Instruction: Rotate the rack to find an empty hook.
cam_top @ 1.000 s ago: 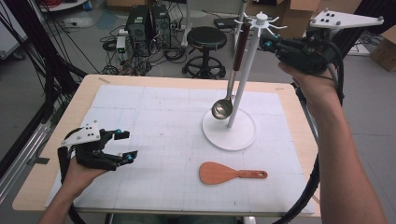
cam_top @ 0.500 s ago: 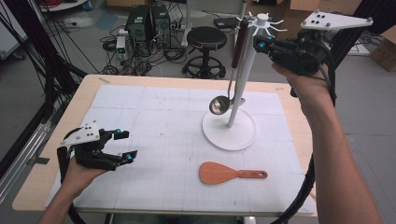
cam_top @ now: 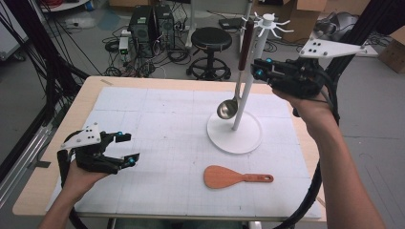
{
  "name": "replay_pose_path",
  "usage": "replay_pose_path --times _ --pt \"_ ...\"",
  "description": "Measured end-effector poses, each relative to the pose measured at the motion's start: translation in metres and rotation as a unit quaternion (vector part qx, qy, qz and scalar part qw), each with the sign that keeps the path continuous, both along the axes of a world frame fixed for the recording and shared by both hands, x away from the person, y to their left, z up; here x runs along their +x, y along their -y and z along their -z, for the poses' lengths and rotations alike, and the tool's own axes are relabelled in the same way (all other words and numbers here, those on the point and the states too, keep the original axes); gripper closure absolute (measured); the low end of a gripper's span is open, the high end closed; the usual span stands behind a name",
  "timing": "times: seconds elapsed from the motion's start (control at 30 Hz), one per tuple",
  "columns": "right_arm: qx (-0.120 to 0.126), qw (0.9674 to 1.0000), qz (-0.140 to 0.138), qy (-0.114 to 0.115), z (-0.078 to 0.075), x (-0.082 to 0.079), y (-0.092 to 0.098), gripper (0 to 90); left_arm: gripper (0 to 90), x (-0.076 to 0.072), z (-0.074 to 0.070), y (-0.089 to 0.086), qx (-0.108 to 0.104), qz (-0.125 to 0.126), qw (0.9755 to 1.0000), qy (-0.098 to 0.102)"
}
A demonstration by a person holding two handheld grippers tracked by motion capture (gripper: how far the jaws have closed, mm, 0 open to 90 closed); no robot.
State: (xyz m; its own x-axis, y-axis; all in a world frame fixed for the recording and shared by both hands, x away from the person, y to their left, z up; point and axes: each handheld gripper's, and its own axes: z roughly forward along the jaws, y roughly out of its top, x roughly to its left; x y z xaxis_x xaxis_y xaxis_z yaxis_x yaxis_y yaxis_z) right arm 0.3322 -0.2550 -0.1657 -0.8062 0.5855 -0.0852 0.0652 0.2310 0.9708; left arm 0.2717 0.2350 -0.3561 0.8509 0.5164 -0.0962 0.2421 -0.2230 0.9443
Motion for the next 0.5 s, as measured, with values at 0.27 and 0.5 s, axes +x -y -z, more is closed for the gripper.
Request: replay_pose_path --times 0.27,0.5 --pt "0.012 0.9995 -0.018 -0.024 0.037 -0.004 0.002 67.9 23.7 0.002 0.001 0.000 0.000 -0.001 1.0000 -0.001" --pt "0.008 0.9987 -0.019 -0.046 0.066 -0.004 0.003 53.8 23.7 0.003 0.002 -0.001 0.001 -0.002 1.0000 -0.003"
